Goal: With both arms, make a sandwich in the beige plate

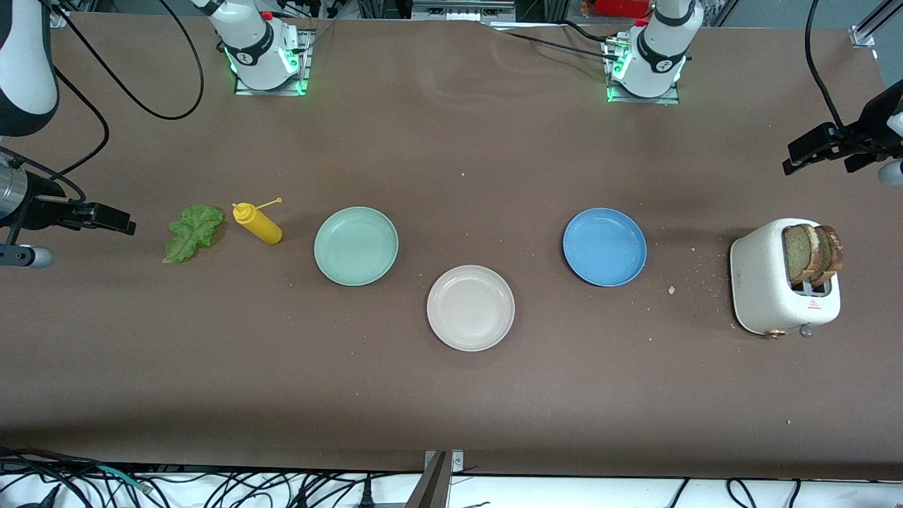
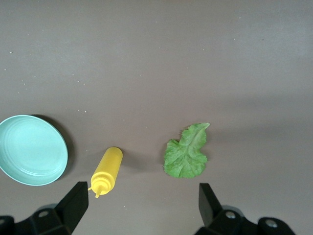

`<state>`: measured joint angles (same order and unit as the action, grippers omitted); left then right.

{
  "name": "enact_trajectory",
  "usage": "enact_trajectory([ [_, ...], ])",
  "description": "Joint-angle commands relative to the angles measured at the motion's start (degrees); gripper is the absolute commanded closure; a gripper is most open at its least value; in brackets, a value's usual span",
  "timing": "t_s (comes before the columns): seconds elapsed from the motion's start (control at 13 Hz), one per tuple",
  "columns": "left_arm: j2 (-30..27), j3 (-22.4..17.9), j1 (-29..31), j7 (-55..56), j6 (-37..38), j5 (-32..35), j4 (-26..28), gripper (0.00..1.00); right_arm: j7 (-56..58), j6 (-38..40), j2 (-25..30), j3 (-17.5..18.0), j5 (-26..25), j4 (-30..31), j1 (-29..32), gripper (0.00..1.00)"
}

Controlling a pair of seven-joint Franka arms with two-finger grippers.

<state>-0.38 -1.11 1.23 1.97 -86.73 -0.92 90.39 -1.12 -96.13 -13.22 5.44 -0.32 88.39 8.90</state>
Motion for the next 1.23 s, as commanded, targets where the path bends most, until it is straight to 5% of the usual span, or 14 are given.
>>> enact_trajectory([
  [0.0,0.64,-0.29,0.09,-1.09,0.25,-0.84,-1.53,0.0,0.16,0.16,0.3,0.18,-0.03,-0.15,0.68,0.0],
  [1.15,0.64,-0.29,0.0,-1.09,-0.02,-0.93,-1.53,0.0,-0.37,-0.11,0.3,0.27,0.15,-0.15,0.59,0.0],
])
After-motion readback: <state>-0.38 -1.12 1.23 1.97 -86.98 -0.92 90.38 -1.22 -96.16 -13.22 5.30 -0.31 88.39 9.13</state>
